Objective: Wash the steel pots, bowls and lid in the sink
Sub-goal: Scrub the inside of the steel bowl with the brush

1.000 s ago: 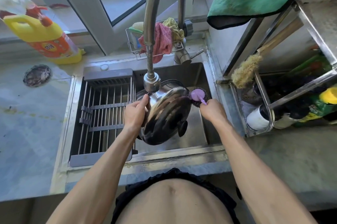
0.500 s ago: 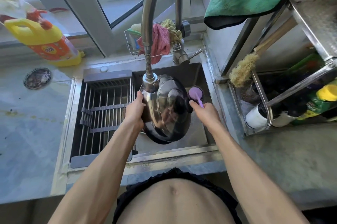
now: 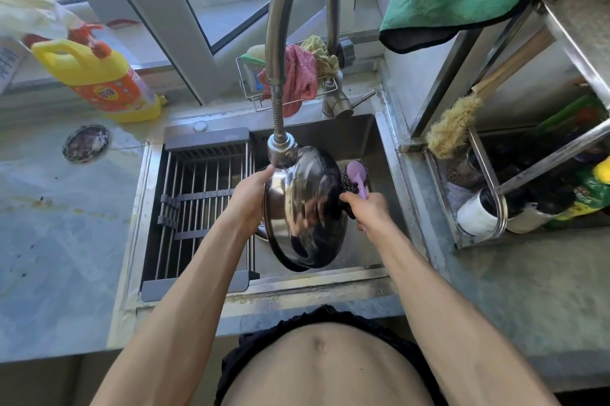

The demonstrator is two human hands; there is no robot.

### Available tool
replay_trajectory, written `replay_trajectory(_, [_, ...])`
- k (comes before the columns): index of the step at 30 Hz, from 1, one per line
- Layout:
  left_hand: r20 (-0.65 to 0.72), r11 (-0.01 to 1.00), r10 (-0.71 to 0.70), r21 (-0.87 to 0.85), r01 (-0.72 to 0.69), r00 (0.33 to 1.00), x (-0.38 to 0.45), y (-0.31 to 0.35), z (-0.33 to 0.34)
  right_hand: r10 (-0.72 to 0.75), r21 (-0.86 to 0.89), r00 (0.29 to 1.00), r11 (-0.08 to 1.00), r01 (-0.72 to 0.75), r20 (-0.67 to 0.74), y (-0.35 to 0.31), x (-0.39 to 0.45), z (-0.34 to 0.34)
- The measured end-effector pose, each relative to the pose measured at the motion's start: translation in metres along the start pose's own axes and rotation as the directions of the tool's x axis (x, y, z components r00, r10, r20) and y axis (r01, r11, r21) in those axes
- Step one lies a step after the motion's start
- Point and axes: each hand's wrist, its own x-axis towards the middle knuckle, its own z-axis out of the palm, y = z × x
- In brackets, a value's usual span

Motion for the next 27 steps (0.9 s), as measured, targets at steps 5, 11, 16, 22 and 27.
replay_trajectory(5, [-0.008,0.983,0.042,0.180,-0.040,0.999,-0.010,-0.023,-0.010,0.145,0.177,0.989,0.973,-0.148,0.033,-0.004,0.001,0.002])
replay_trajectory(11, [-0.061,0.992,0.051,0.123,-0.043,0.997,-0.016,-0.042,-0.015,0.295,0.291,0.941,0.898,-0.331,0.164,-0.011,0.010,0.005])
replay_trajectory(16, [-0.079,0.998,0.021,0.067,-0.015,0.997,-0.012,-0.048,-0.012,0.350,0.253,0.915,0.883,-0.394,0.203,-0.010,0.010,0.006])
replay_trajectory(22, [-0.069,0.998,-0.021,0.064,0.026,0.997,-0.009,-0.057,-0.013,0.316,0.379,0.922,0.843,-0.380,0.222,-0.013,0.005,0.002])
replay_trajectory(27, [-0.088,0.998,-0.051,0.032,0.054,0.995,-0.008,-0.065,-0.014,0.324,0.485,0.901,0.762,-0.428,0.287,-0.015,0.005,0.002])
